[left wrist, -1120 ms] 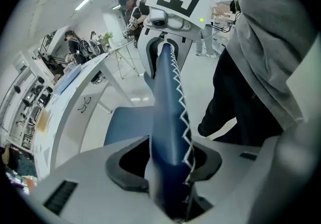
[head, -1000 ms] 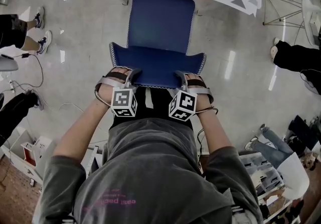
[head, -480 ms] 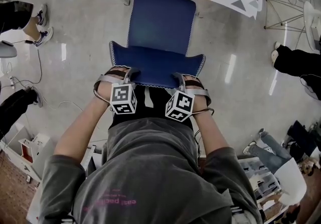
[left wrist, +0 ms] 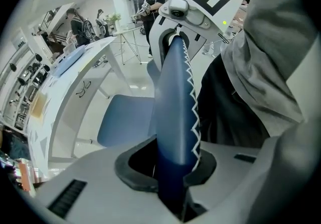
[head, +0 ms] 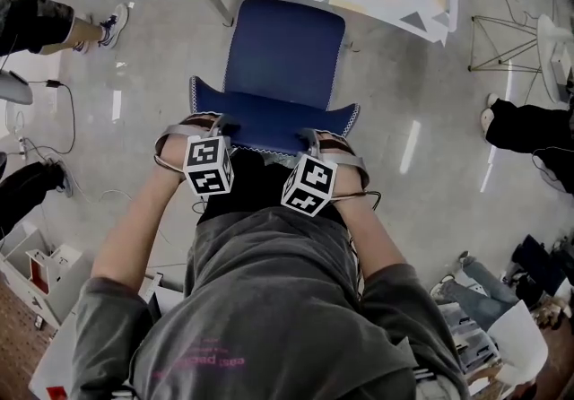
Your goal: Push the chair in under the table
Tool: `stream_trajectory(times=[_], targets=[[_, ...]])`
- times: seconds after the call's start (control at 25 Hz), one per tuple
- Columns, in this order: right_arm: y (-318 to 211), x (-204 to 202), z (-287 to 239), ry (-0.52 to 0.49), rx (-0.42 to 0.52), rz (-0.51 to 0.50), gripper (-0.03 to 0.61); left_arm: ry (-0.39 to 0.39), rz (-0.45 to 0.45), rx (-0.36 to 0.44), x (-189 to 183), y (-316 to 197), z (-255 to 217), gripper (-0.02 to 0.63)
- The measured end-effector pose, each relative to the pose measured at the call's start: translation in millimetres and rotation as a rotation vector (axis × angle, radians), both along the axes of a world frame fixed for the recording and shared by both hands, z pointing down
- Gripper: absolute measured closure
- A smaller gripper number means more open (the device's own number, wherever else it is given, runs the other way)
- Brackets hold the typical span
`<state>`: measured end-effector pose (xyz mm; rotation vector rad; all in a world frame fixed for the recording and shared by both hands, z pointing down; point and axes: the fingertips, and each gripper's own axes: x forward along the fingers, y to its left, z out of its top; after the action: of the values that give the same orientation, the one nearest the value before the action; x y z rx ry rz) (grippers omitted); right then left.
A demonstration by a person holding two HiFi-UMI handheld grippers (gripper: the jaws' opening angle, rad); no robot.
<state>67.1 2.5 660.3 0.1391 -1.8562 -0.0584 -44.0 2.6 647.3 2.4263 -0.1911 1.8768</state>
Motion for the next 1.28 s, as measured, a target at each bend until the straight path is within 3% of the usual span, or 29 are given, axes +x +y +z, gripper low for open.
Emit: stream_trajectory(times=[1.28], targets=[[-85.6,2.8,-47.7,-0.010,-0.082,0.000,0.499,0.015,0.080,-0.170,7.3,-78.8,-47.5,0.545]])
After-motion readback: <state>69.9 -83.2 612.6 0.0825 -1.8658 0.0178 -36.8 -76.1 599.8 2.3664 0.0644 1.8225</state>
